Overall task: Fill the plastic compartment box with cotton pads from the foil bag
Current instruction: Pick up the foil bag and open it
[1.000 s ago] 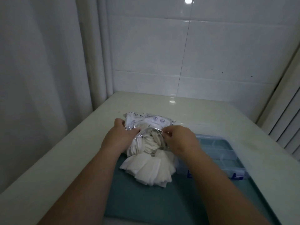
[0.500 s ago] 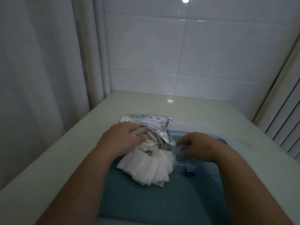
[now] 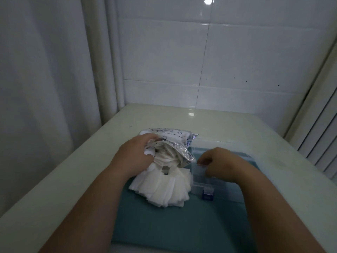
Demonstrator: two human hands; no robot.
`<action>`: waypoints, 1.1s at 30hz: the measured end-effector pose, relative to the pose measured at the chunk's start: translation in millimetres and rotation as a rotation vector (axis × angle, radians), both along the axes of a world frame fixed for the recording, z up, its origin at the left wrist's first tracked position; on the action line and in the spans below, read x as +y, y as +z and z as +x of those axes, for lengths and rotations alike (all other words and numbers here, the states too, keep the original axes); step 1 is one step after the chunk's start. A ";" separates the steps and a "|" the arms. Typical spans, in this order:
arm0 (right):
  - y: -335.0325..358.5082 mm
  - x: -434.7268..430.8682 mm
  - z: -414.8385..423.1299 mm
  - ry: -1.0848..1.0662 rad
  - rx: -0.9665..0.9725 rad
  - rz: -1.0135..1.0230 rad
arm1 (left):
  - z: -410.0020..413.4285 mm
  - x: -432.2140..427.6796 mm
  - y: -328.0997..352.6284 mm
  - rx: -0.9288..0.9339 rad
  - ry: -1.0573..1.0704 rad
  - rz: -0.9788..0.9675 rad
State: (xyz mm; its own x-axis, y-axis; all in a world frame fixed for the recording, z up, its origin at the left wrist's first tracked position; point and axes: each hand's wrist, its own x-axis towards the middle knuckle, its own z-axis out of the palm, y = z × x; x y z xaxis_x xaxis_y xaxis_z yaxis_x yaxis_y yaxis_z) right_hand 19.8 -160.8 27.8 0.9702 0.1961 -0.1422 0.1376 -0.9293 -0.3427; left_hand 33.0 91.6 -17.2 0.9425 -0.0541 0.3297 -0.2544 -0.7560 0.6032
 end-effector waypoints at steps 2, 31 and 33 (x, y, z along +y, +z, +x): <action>7.7 0.4 -4.6 -0.002 -0.090 0.102 | -3.8 -2.5 7.3 -0.153 0.044 0.056; 4.7 37.0 -20.6 0.103 -0.150 0.154 | -43.6 -16.3 40.7 0.131 0.081 0.511; 5.0 36.3 -20.1 0.105 -0.149 0.169 | -49.6 -18.1 43.1 0.188 0.106 0.576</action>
